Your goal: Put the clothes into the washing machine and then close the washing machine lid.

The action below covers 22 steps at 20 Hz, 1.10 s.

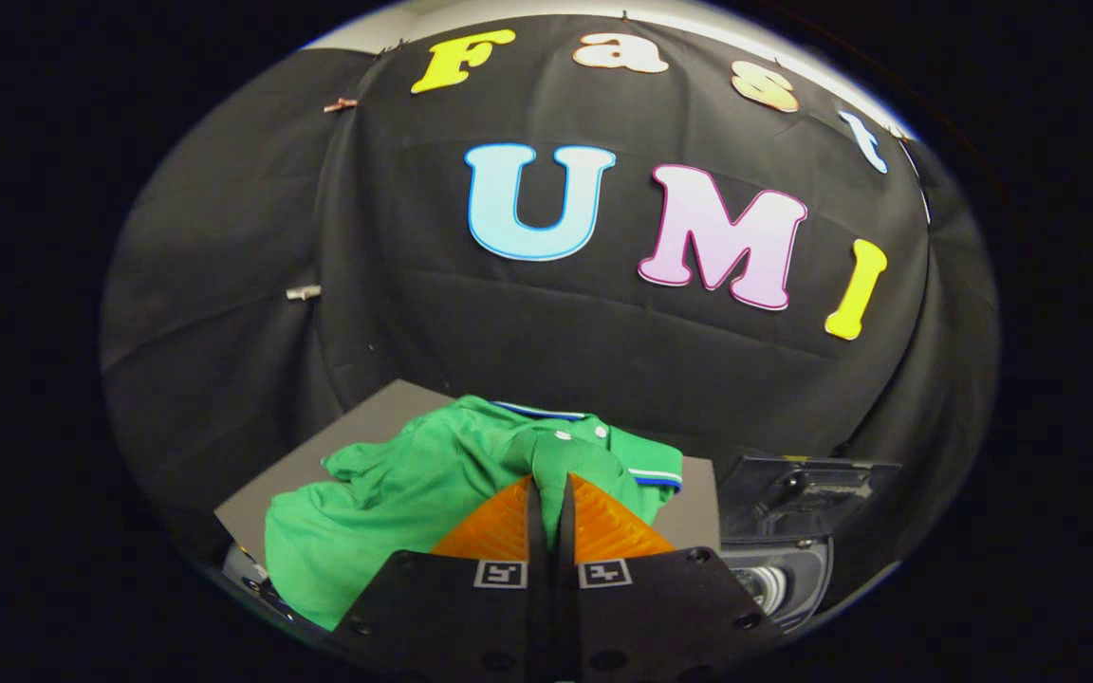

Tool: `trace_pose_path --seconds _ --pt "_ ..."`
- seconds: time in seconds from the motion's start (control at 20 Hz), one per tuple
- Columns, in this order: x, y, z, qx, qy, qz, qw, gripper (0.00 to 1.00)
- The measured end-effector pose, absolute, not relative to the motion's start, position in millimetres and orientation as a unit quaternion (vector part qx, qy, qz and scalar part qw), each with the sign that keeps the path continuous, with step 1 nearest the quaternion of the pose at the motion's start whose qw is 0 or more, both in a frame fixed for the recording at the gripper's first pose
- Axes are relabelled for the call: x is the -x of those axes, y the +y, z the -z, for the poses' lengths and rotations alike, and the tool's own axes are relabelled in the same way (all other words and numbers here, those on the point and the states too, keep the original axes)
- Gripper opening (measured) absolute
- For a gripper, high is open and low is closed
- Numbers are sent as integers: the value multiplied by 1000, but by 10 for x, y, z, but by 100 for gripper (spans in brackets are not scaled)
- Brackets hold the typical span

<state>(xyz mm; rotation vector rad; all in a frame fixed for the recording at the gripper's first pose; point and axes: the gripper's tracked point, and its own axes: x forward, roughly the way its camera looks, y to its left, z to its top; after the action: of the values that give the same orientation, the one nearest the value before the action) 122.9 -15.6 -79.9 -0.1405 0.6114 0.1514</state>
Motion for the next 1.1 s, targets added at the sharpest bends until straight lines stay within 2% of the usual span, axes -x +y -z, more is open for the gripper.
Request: trace_pose_path --seconds 0.2,0.45,0.8,1.1 --pt "-1189 -154 619 84 276 -79 954 5" --pt "-1164 -237 228 18 255 -84 963 5" --pt "-1112 -921 10 20 226 -111 967 5" --pt "-1076 -1561 89 -2 244 -98 965 5"
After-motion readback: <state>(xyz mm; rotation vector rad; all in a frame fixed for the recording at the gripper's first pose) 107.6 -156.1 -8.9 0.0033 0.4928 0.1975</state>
